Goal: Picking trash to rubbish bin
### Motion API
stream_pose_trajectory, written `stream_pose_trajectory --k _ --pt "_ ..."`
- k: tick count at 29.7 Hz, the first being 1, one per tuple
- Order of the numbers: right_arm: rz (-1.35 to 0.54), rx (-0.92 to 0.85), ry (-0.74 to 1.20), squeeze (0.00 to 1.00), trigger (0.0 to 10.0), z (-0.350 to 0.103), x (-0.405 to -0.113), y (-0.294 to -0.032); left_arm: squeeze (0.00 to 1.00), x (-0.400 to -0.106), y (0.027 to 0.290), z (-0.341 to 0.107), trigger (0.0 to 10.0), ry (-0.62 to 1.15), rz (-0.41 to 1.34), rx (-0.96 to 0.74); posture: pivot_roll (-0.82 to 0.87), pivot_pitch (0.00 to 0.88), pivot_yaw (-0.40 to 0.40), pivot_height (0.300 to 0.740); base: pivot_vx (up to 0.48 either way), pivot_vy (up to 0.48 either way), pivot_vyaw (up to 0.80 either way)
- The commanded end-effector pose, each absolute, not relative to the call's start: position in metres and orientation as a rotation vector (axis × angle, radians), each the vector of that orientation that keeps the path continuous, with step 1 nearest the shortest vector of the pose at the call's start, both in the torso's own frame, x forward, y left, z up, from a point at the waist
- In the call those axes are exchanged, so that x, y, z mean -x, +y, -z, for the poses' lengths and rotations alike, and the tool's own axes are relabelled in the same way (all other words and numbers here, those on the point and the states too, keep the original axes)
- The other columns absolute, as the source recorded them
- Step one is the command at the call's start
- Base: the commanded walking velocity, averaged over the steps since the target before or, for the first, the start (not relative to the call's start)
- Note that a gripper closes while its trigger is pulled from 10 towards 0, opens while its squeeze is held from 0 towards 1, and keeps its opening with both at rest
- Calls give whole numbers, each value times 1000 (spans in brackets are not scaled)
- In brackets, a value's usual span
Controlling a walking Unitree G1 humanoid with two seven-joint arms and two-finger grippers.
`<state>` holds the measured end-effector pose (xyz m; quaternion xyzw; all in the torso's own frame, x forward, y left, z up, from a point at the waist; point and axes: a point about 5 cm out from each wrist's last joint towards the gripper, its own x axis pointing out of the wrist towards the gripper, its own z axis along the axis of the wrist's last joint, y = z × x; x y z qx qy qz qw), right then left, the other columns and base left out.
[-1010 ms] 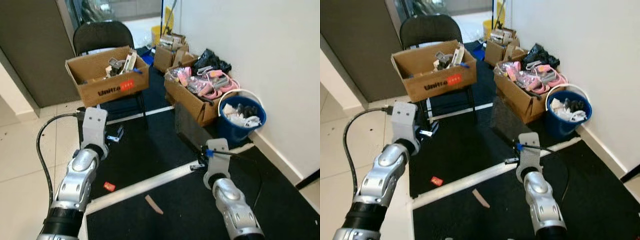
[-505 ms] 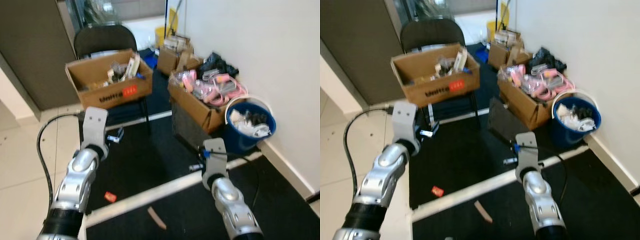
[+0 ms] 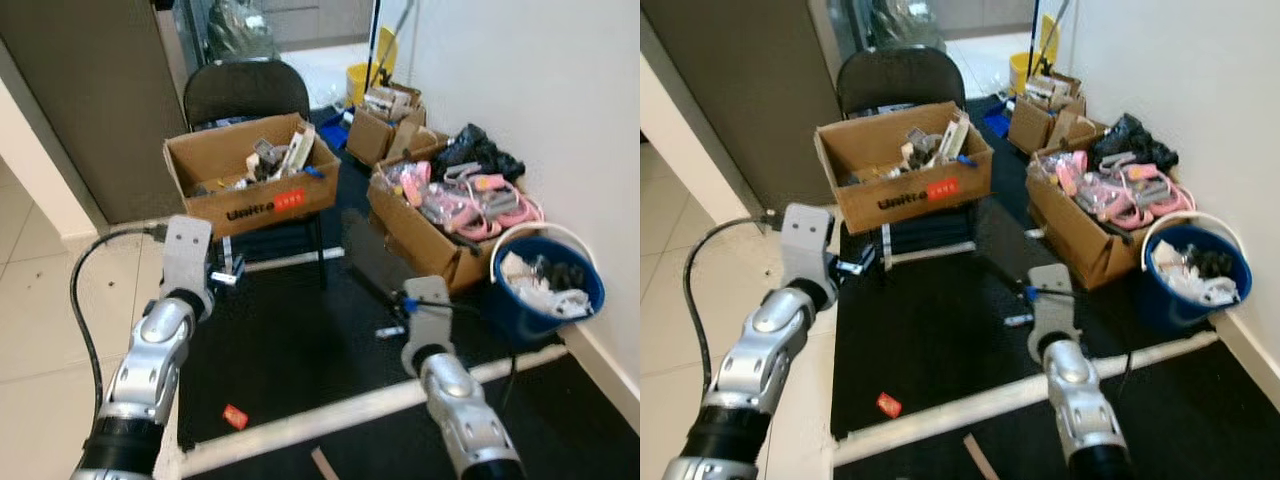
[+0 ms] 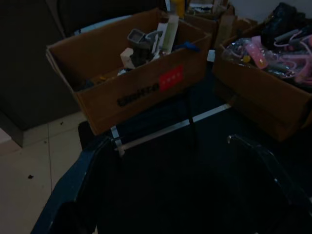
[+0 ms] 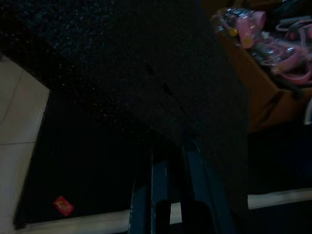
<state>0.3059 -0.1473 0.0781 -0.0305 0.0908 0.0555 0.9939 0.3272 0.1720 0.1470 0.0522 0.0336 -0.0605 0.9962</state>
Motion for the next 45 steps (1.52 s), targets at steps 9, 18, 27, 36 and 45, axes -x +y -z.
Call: stream_pose_trajectory --k 9,18,27,36,45 --pt "-123 57 200 0 10000 -72 -303 -145 0 -325 176 -141 10000 90 115 -117 23 124 56 740 390 0 0" --pt "-119 54 203 0 10000 -71 -302 -145 0 -325 176 -142 10000 92 116 -119 24 126 58 740 398 0 0" --pt "-115 55 204 0 10000 -70 -302 -146 0 -325 177 -142 10000 93 117 -121 23 130 59 740 398 0 0" --pt "-115 54 201 0 10000 -71 -303 -145 0 -325 177 -142 10000 91 117 -122 26 130 58 740 399 0 0" --pt "-154 104 190 0 10000 -73 -305 -142 0 -326 178 -143 10000 90 115 -122 27 130 55 740 399 0 0"
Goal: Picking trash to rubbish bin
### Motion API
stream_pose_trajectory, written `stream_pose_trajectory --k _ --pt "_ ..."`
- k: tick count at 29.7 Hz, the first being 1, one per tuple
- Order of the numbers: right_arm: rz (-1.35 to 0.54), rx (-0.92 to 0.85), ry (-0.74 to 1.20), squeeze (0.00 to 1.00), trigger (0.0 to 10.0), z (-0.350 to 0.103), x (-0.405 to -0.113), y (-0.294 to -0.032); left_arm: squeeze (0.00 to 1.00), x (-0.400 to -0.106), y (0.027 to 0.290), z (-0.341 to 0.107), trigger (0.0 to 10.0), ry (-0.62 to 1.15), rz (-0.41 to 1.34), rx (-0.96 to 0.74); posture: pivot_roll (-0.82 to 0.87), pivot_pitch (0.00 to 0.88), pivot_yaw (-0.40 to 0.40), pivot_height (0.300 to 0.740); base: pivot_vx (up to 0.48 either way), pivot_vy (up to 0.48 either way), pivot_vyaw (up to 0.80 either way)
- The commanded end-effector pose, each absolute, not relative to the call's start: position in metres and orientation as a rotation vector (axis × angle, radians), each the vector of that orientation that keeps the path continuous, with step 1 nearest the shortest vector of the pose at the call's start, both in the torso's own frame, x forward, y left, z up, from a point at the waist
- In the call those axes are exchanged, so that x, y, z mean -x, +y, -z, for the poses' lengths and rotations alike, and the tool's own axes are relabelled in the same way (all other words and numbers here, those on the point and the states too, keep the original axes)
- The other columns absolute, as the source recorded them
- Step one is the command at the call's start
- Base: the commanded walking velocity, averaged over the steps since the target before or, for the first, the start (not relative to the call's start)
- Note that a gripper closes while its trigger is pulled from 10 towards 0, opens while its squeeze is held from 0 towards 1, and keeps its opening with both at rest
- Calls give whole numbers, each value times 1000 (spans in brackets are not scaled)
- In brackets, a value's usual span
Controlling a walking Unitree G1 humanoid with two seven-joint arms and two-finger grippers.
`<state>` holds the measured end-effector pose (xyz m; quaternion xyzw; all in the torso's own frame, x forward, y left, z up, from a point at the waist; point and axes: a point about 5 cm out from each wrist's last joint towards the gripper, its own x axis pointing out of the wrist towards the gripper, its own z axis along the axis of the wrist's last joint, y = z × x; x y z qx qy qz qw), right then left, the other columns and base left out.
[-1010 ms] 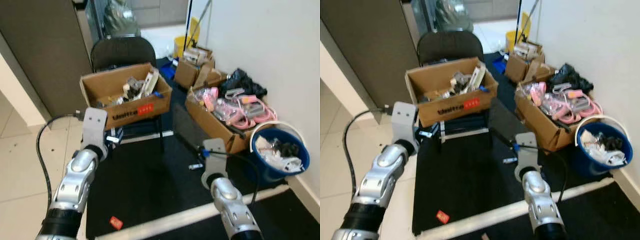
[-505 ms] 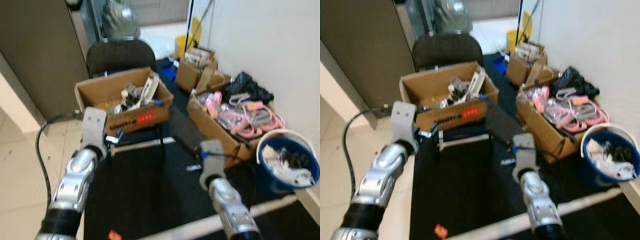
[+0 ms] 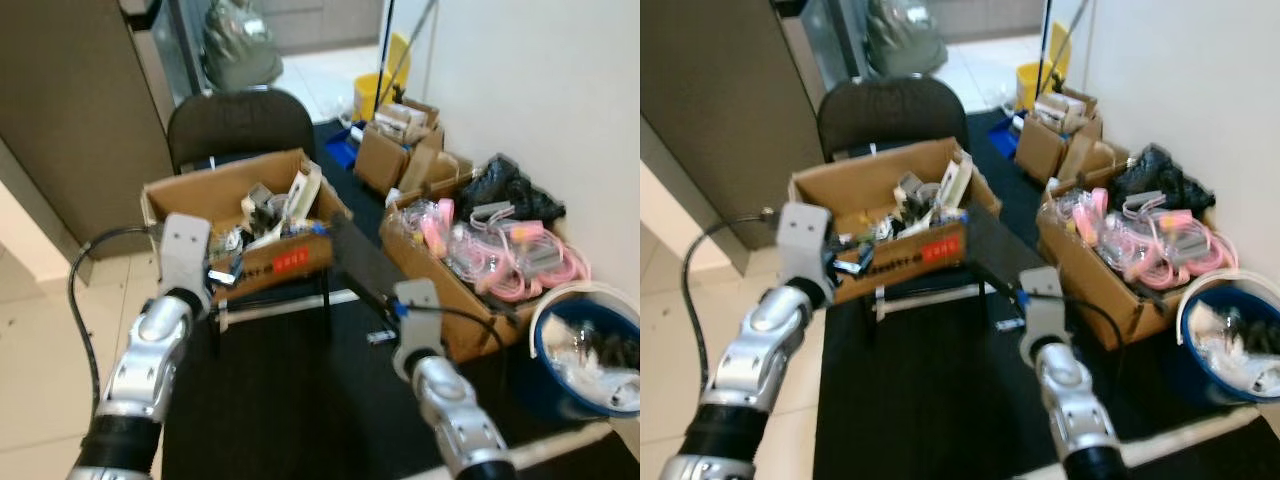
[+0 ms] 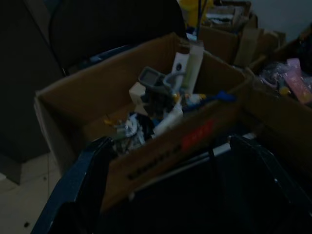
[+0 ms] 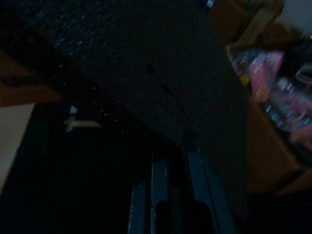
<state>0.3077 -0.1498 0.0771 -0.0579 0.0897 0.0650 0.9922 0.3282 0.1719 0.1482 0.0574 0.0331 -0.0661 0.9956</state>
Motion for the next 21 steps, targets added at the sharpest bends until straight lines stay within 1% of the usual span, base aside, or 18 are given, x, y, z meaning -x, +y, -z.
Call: stream_pose_trajectory --k 1,2,6,15,16,21 --pt "-152 107 190 0 10000 -73 -305 -142 0 -326 178 -143 10000 89 114 -122 27 130 55 740 398 0 0" --pt "-150 106 189 0 10000 -73 -305 -142 0 -326 178 -143 10000 89 114 -122 26 132 55 740 398 0 0" --pt "-148 105 188 0 10000 -73 -305 -142 0 -326 178 -143 10000 89 113 -122 27 129 55 740 400 0 420" --pt "-149 104 178 0 10000 -76 -308 -143 0 -327 178 -144 10000 86 110 -123 27 131 55 740 398 0 645" --pt "-137 68 179 0 10000 -76 -308 -143 0 -327 178 -144 10000 86 109 -125 28 131 54 740 401 0 0" --pt "-136 62 170 0 10000 -78 -310 -143 0 -327 178 -144 10000 86 107 -126 28 130 54 740 399 0 0"
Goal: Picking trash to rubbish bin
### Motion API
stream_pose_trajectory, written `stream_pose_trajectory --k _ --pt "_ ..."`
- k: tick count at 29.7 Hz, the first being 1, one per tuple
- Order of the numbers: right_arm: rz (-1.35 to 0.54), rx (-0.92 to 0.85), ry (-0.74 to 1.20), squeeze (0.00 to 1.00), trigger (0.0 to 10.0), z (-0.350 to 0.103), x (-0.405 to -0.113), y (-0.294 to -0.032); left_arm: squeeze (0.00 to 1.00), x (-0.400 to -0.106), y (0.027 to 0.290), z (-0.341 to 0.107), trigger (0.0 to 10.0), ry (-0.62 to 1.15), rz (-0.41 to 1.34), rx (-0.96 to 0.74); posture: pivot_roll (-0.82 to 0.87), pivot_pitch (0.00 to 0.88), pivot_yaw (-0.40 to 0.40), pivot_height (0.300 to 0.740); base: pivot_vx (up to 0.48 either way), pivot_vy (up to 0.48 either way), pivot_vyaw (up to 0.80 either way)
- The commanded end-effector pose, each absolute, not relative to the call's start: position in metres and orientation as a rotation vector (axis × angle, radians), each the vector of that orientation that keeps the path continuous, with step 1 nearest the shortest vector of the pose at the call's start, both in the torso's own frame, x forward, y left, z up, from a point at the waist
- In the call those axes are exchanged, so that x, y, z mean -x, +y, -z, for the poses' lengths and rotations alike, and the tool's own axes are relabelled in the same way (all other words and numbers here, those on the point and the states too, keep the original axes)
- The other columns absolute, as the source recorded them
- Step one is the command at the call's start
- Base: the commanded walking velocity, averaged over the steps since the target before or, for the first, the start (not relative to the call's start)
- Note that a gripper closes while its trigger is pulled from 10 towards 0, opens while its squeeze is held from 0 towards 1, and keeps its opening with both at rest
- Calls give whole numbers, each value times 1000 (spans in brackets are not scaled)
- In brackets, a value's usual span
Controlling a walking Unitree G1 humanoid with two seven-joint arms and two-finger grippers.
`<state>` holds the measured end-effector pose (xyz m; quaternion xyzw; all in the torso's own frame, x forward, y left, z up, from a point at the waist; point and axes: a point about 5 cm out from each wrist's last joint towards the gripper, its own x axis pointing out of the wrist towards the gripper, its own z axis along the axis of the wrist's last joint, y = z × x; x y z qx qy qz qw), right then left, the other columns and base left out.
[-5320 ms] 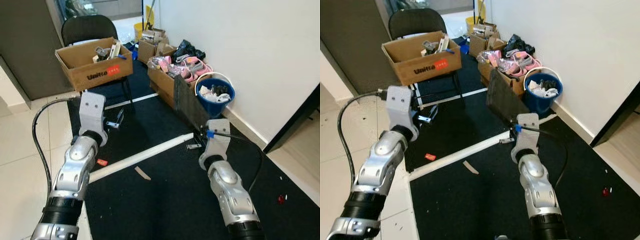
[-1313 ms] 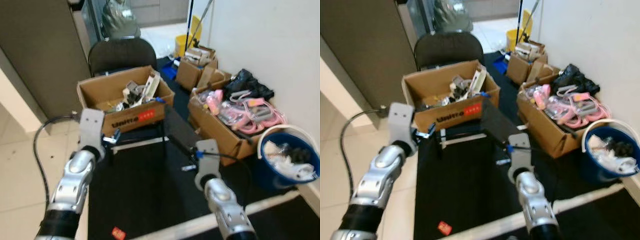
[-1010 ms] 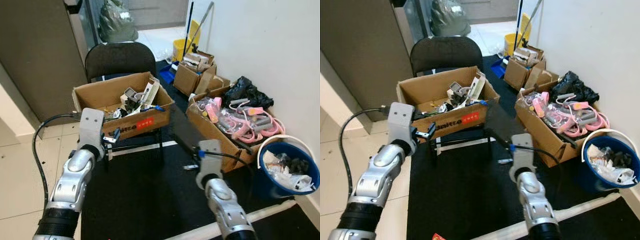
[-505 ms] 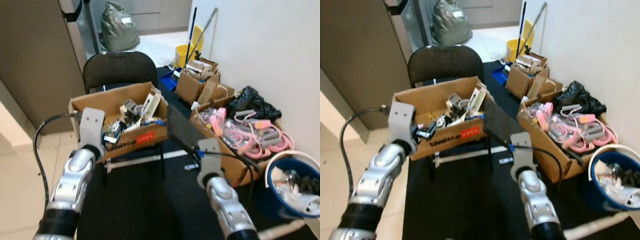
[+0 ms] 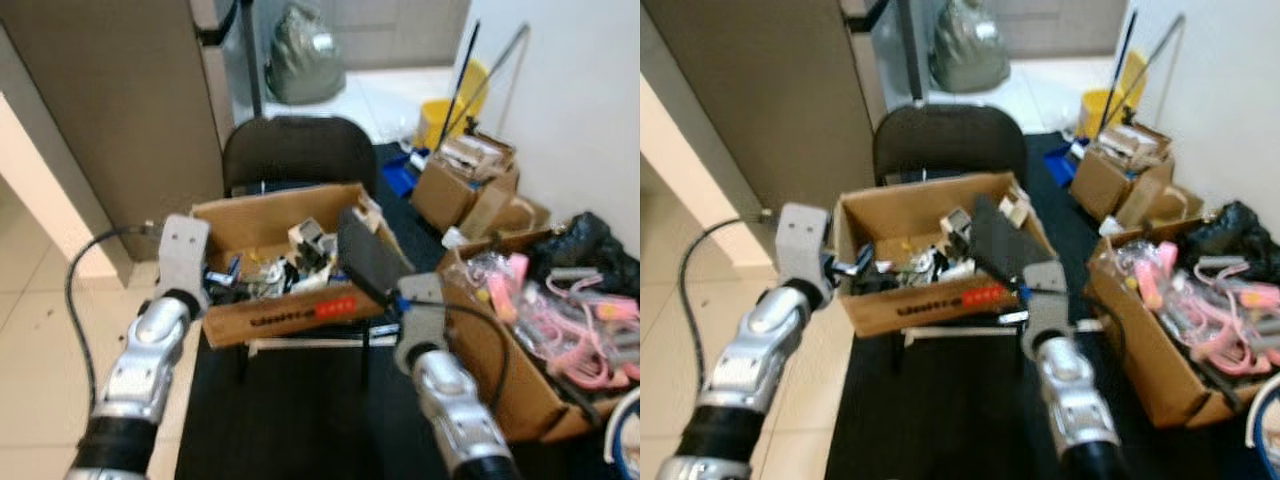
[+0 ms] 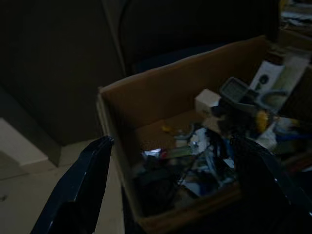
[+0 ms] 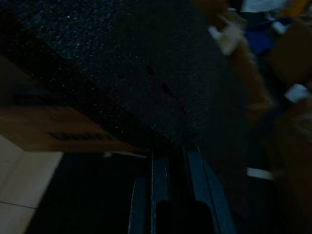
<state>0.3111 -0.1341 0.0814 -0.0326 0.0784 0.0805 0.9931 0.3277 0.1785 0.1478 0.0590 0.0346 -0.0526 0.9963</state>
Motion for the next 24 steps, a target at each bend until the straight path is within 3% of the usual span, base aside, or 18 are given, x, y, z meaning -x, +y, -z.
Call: stream_pose_trajectory --k 1,24 --pt "-137 68 168 0 10000 -79 -310 -143 0 -327 178 -144 10000 85 106 -125 29 129 53 740 398 0 0" --pt "-130 65 155 0 10000 -82 -312 -143 0 -327 175 -148 10000 78 120 -129 34 138 56 740 398 0 0"
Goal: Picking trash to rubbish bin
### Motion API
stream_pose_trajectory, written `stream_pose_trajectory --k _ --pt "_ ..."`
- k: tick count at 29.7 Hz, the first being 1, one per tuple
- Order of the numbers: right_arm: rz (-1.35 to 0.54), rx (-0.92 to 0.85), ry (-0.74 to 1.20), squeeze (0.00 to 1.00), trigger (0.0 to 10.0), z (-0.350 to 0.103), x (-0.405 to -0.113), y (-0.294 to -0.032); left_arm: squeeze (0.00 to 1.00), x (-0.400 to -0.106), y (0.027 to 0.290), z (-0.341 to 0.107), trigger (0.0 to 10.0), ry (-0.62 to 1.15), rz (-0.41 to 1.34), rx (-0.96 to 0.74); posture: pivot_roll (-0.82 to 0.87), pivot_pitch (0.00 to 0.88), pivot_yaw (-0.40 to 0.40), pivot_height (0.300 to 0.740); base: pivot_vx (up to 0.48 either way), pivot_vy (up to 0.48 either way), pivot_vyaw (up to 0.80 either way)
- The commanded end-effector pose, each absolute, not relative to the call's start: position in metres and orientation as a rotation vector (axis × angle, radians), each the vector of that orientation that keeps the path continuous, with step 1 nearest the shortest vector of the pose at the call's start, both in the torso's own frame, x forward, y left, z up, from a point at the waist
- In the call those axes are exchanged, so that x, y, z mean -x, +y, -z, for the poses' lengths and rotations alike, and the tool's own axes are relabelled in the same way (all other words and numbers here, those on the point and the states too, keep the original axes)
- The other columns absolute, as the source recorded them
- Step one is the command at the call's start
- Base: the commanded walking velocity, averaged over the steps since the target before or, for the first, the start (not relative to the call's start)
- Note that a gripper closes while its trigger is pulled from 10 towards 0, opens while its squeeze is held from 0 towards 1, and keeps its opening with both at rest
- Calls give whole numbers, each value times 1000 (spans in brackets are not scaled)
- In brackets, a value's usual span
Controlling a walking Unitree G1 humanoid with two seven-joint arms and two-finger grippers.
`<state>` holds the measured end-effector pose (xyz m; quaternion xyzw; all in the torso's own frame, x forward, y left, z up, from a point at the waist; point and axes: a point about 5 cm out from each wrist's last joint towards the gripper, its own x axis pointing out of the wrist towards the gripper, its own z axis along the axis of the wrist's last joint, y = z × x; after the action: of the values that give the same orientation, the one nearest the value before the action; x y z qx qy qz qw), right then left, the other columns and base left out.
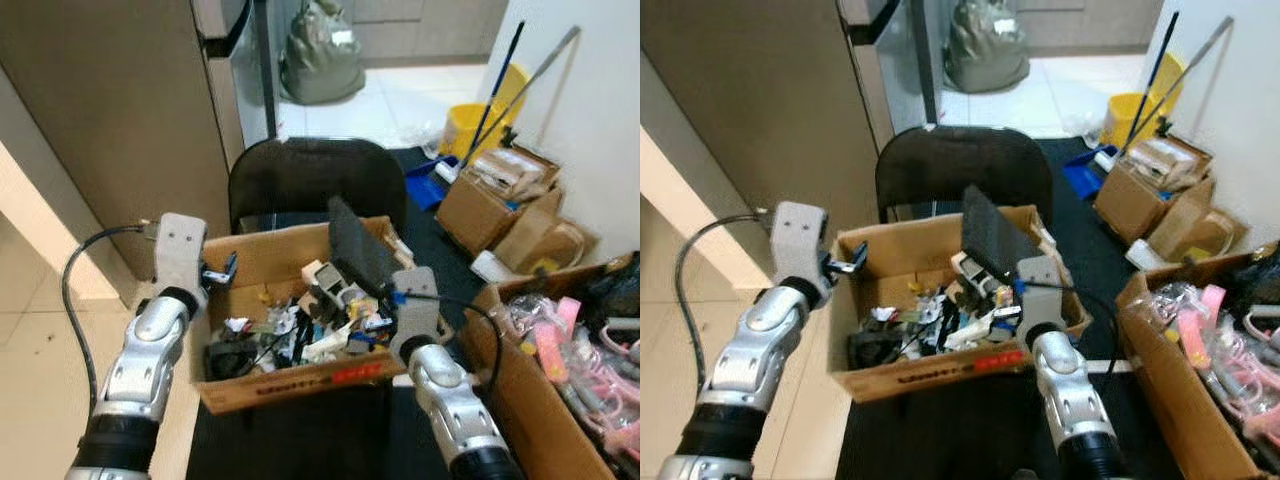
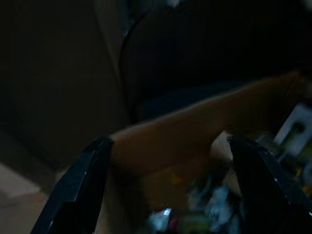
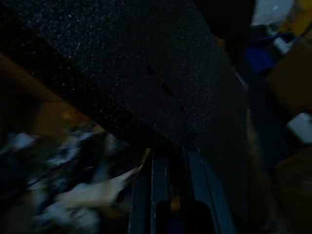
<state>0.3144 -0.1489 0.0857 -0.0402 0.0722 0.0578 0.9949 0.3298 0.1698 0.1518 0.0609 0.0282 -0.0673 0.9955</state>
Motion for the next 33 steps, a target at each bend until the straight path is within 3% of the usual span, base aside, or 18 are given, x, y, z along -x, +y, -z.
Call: stream_pose_trajectory --k 1,10,17,23,28,33 --pt "-140 71 148 0 10000 -84 -312 -143 0 -327 174 -149 10000 71 129 -132 34 138 56 740 334 0 0" --pt "-212 140 95 0 10000 -99 -316 -140 0 -321 167 -153 10000 79 244 -153 39 143 60 740 37 0 0" --pt "-311 247 85 0 10000 -101 -319 -135 0 -299 162 -131 10000 282 509 -240 48 144 59 740 0 0 0" --pt "-608 441 76 0 10000 -95 -312 -110 0 -279 155 -127 10000 397 760 -186 45 145 60 740 0 0 0" --pt "-756 515 37 0 10000 -95 -305 -89 0 -273 151 -128 10000 431 827 -193 48 145 63 740 0 0 0" --pt "-791 553 13 0 10000 -95 -304 -78 0 -273 151 -129 10000 452 835 -209 46 147 66 740 0 0 0"
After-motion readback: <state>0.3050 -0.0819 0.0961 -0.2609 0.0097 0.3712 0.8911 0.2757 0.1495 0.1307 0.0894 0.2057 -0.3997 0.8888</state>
